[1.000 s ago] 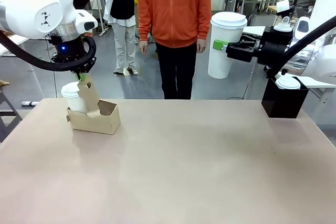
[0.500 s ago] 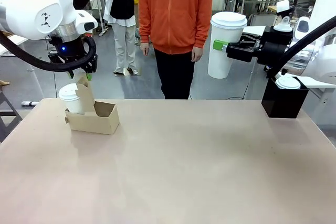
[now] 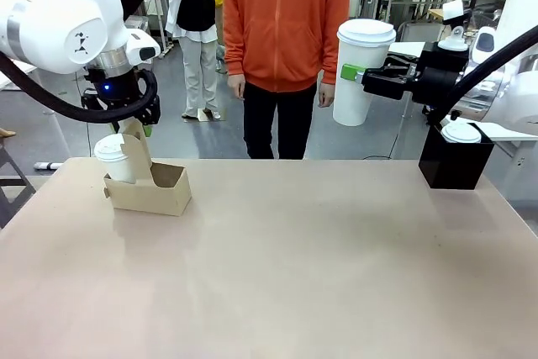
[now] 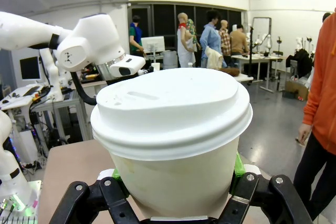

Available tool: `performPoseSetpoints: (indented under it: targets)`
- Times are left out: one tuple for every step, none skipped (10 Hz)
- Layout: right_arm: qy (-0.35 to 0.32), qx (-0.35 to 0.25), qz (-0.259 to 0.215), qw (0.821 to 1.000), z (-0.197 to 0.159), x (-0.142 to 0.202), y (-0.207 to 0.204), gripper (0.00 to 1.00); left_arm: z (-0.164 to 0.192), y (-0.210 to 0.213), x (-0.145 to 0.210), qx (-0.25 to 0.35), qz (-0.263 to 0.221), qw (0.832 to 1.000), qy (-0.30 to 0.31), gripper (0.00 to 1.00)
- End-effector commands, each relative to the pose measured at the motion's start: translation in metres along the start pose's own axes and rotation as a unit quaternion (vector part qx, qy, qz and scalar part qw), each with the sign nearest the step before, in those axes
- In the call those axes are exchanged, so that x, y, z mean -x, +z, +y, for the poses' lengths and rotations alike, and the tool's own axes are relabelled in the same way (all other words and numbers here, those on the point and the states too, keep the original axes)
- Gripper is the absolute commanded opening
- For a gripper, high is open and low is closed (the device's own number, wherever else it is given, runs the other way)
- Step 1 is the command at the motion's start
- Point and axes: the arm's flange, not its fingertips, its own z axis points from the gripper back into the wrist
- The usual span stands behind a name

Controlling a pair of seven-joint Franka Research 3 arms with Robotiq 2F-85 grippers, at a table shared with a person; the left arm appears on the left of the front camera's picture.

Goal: Pour a drink into a cup and package it in a carrier.
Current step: Position the Cup Carrier in the center of the table.

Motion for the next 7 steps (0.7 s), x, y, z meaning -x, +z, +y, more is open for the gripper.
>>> performPoseSetpoints:
  targets:
    - [0.004, -0.002, -0.008, 1.000, 0.0007, -0.0039, -0.0022, 0.81, 0.0054, 0.0035, -0.0055, 0.010, 0.000, 1.000, -0.013, 0.00]
    - [0.004, -0.002, -0.008, 1.000, 0.0007, -0.0039, -0.0022, 0.81, 0.0055, 0.0036, -0.0056, 0.012, 0.002, 1.000, -0.015, 0.00]
    - [0.004, -0.002, -0.008, 1.000, 0.0007, -0.0039, -0.0022, 0.81, 0.0061, 0.0033, -0.0056, 0.011, 0.004, 1.000, -0.016, 0.10]
    - [0.004, -0.002, -0.008, 1.000, 0.0007, -0.0039, -0.0022, 0.81, 0.0060, 0.0036, -0.0055, 0.012, 0.007, 1.000, -0.015, 0.00]
    - [0.004, -0.002, -0.008, 1.000, 0.0007, -0.0039, -0.0022, 0.81, 0.0058, 0.0040, -0.0050, 0.015, 0.009, 1.000, -0.015, 0.00]
    - [0.004, -0.002, -0.008, 1.000, 0.0007, -0.0039, -0.0022, 0.81, 0.0056, 0.0037, -0.0049, 0.017, 0.011, 1.000, -0.014, 0.00]
    - [0.004, -0.002, -0.008, 1.000, 0.0007, -0.0039, -0.0022, 0.81, 0.0048, 0.0039, -0.0046, 0.020, 0.013, 1.000, -0.013, 0.00]
